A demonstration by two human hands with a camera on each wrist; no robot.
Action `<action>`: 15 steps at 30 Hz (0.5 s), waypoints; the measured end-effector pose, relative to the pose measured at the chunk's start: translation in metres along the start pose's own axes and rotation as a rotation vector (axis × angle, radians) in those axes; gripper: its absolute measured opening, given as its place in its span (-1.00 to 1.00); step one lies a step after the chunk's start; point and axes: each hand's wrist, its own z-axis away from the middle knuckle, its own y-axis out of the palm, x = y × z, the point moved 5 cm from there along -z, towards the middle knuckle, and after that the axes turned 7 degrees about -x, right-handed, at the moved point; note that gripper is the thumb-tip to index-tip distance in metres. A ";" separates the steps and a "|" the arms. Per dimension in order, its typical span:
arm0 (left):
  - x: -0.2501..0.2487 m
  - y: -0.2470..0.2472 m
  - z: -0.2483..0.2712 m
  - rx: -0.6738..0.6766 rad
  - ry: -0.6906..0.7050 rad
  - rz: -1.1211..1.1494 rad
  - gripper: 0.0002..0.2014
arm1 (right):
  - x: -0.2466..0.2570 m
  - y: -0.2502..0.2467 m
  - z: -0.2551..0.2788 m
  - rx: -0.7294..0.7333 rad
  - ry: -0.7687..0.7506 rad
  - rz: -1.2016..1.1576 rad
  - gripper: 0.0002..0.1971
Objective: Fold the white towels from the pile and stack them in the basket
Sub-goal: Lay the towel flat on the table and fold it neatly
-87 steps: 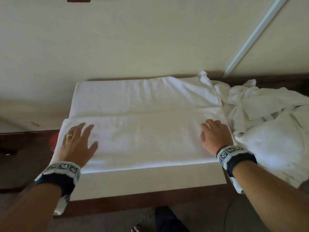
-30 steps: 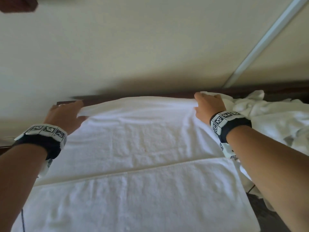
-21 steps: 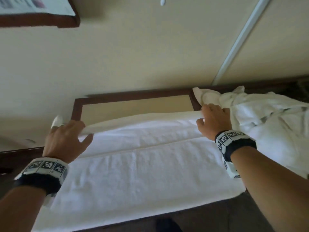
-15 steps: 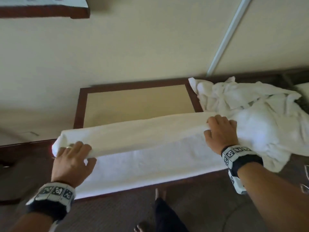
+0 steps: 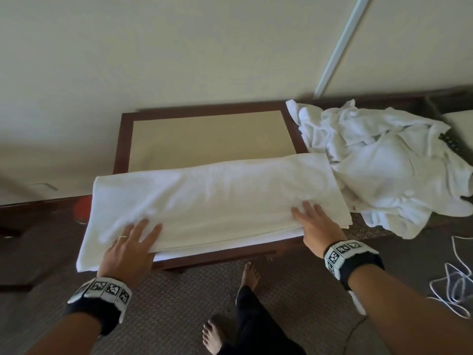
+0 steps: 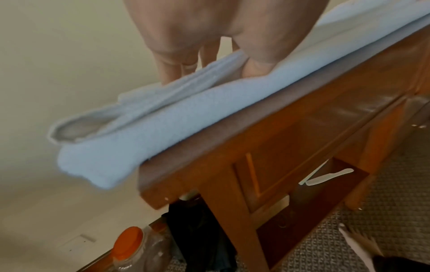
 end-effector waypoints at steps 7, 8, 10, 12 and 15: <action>0.019 0.001 -0.010 -0.033 -0.036 0.138 -0.36 | -0.013 -0.016 -0.011 0.017 0.036 -0.402 -0.47; 0.018 0.001 -0.004 -0.039 0.002 0.102 -0.38 | -0.015 -0.013 -0.006 0.027 0.025 -0.383 -0.49; 0.014 -0.003 0.001 -0.026 0.009 0.071 -0.29 | -0.018 -0.013 -0.002 -0.001 0.035 -0.375 -0.58; 0.001 -0.016 -0.010 -0.079 -0.022 0.052 -0.28 | -0.022 -0.024 -0.007 -0.089 0.123 -0.414 -0.65; -0.022 -0.027 -0.037 -0.125 -0.021 0.044 -0.31 | -0.037 -0.046 -0.023 -0.242 0.268 -0.256 -0.68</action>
